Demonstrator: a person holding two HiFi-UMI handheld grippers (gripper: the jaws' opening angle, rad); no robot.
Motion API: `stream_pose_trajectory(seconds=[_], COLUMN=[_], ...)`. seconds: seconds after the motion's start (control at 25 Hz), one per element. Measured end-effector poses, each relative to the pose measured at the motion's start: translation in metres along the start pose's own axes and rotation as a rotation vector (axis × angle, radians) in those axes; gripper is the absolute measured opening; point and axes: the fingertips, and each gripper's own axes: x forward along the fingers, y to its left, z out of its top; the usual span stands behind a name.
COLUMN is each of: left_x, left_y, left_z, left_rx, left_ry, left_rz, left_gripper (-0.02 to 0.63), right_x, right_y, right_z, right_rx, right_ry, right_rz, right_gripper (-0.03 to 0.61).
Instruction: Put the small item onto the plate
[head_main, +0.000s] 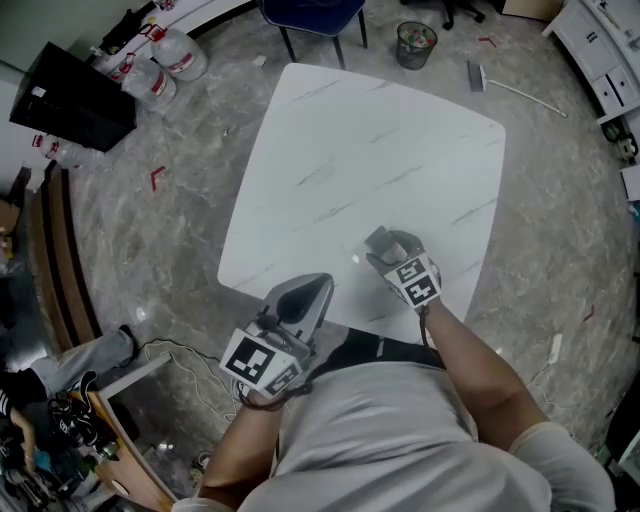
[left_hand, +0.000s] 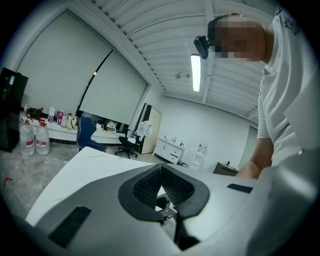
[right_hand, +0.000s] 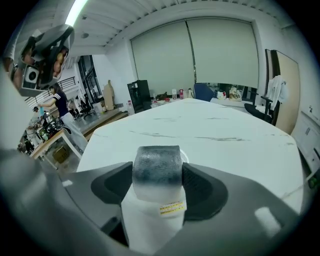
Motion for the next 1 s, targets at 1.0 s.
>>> stream_pose_trajectory(seconds=[1.0], left_x=[0.014], left_y=[0.007], left_z=[-0.007], left_rx=[-0.015], left_ry=[0.006], left_rz=[0.013], left_gripper=[0.006], right_x=[0.009], right_y=[-0.005], right_z=[0.023], right_rx=[-0.097], right_ry=[-0.045], right_rz=[-0.059], right_gripper=[0.208])
